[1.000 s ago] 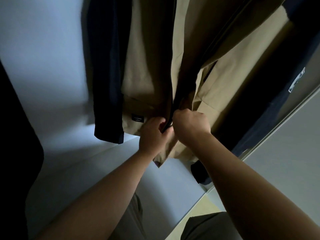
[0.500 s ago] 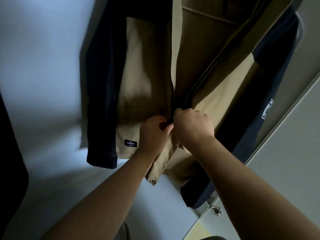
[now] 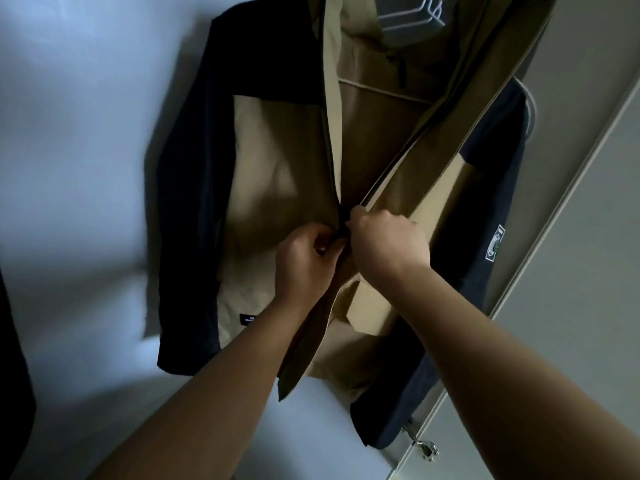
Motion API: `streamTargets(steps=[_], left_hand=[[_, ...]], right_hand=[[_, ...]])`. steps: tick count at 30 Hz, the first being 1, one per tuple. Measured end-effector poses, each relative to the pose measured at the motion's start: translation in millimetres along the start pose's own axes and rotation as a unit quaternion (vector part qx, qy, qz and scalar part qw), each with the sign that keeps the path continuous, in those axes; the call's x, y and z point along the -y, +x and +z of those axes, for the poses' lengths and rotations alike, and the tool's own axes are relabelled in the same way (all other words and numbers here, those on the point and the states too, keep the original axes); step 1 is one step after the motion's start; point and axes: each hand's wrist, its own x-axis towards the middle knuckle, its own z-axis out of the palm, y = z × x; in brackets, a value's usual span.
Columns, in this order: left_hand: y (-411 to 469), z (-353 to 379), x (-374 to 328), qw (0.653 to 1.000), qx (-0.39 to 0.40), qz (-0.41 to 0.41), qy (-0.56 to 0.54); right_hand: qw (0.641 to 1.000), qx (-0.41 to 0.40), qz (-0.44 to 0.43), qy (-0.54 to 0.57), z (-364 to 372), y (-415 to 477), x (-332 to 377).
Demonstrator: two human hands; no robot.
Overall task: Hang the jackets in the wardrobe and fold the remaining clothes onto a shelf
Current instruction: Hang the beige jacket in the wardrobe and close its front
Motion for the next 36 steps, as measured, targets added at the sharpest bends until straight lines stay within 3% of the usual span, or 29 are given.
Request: streamTargets(steps=[10,16,25,30,36], left_hand=[[21,-5,-19,0.999,0.037,-0.015,0.005],[53,-4,-53,0.999,-0.023,0.035,0.022],[68,-8,-65,1.0,-0.024,0.008,0.012],[97,-13,-80,0.998,-0.033,0.046,0.038],[95,-22,-79,0.993,-0.046,0.098,0.049]], right_hand=[[0.999,-0.039,-0.008,-0.029,-45,31,-25],[0.997,-0.048,-0.035,-0.058,-51,35,-28],[0.995,-0.073,-0.034,-0.051,-82,68,-38],[0.992,-0.078,-0.069,-0.076,-80,72,-39],[0.981,-0.141,-0.062,-0.123,-110,94,-49]])
